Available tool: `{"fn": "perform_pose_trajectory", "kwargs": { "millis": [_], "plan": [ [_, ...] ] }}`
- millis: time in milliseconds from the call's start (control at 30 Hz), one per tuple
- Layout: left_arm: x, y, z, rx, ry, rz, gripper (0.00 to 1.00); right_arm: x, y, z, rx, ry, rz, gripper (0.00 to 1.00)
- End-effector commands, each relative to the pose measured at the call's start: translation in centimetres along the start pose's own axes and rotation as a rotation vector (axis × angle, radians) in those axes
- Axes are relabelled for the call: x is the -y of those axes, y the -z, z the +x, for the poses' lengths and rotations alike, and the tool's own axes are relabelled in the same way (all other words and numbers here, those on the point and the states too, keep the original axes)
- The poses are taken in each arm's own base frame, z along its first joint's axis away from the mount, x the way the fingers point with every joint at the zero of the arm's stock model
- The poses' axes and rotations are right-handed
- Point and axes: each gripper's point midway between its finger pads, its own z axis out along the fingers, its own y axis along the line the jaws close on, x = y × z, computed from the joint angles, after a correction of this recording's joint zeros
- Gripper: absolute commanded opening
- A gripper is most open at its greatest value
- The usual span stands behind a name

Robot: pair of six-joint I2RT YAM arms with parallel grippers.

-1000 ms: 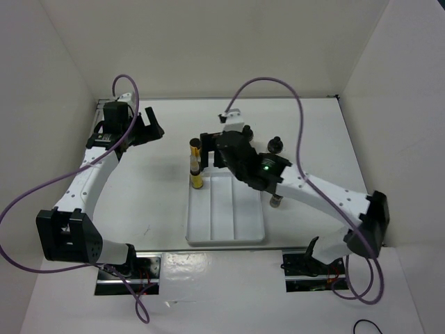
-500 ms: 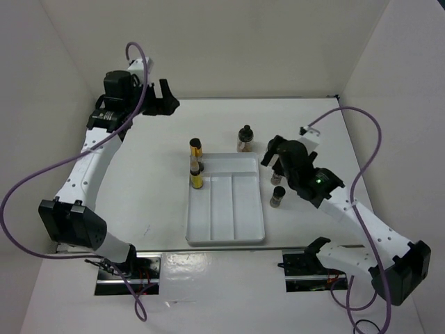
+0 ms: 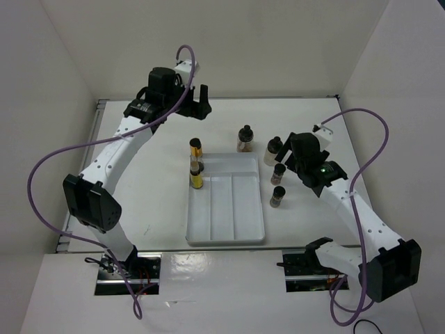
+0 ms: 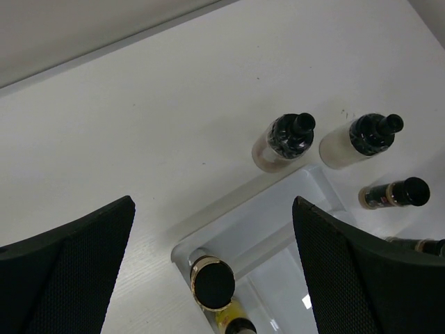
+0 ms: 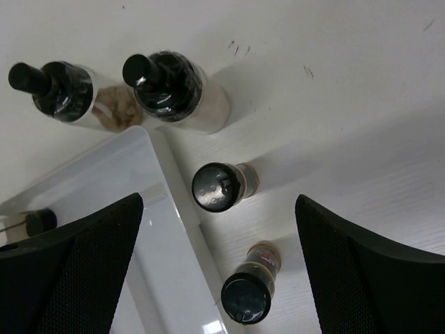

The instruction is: Organize the condiment bottles

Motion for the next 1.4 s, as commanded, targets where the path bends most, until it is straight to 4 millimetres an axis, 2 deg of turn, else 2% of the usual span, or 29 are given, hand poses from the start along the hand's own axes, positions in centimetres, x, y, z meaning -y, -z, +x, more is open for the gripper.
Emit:
{"fn": "perform_pose_trajectory", "kwargs": {
  "millis": [0,133,167,267,333,400,533,600,733,900,1000,1033,1133,1233,1367],
  "plan": [
    [-1.3,0.2,-0.9,0.022,-0.009,-0.077,1.0,-0.3,-0.3,1.2,-0.047,0.023,-0.035,0.94],
    [-2.2,0.0,-0.2,0.008,0.004,-0.126,1.0,-0.7,-1.2,2.1,-0.081,0.052,-0.036,0.94],
    [-2.3,0.4,-0.5,0.019,0.012,-0.136,1.0,-0.6,-1.9,3.0,-0.105,0.075,-0.029,0.94],
    [-2.4,0.2,0.3,0.001,0.015,-0.137,1.0,-0.6,-3.0,4.9,-0.165,0.109,-0.008,0.92],
    [-2.3,0.4,0.4,0.0,0.024,-0.137,1.0,-0.3,-3.8,5.4,-0.177,0.121,0.016,0.92],
    [-2.5,0.6,0.5,0.001,0.024,-0.148,1.0,-0.1,-4.7,6.4,-0.204,0.137,0.039,0.86],
    [-2.9,0.8,1.0,-0.008,0.025,-0.17,1.0,-0.5,-5.5,6.0,-0.193,0.149,0.054,0.85],
    [-2.9,1.1,0.7,0.002,0.024,-0.179,1.0,-0.5,-5.8,6.1,-0.192,0.158,0.053,0.78],
    [-3.1,0.9,1.6,-0.018,0.026,-0.181,1.0,-0.6,-6.2,6.6,-0.206,0.17,0.051,0.66],
    [-3.0,1.1,1.7,-0.018,0.026,-0.181,1.0,-0.6,-6.9,7.1,-0.215,0.176,0.06,0.5],
    [-3.1,1.5,1.3,-0.009,0.016,-0.189,1.0,-0.8,-6.9,7.2,-0.223,0.175,0.052,0.34],
    [-3.1,1.5,1.3,-0.009,0.016,-0.189,1.0,-0.8,-6.9,7.2,-0.223,0.175,0.052,0.23],
    [-3.5,1.9,1.0,0.002,0.019,-0.196,1.0,-1.4,-6.4,6.6,-0.215,0.185,0.036,0.13],
    [-3.5,1.8,1.4,-0.008,0.02,-0.197,1.0,-2.8,-4.8,4.4,-0.179,0.177,-0.004,0.09],
    [-3.5,2.0,1.5,-0.008,0.02,-0.197,1.0,-7.4,-0.6,1.9,-0.108,0.18,-0.165,0.09]
  ]
}}
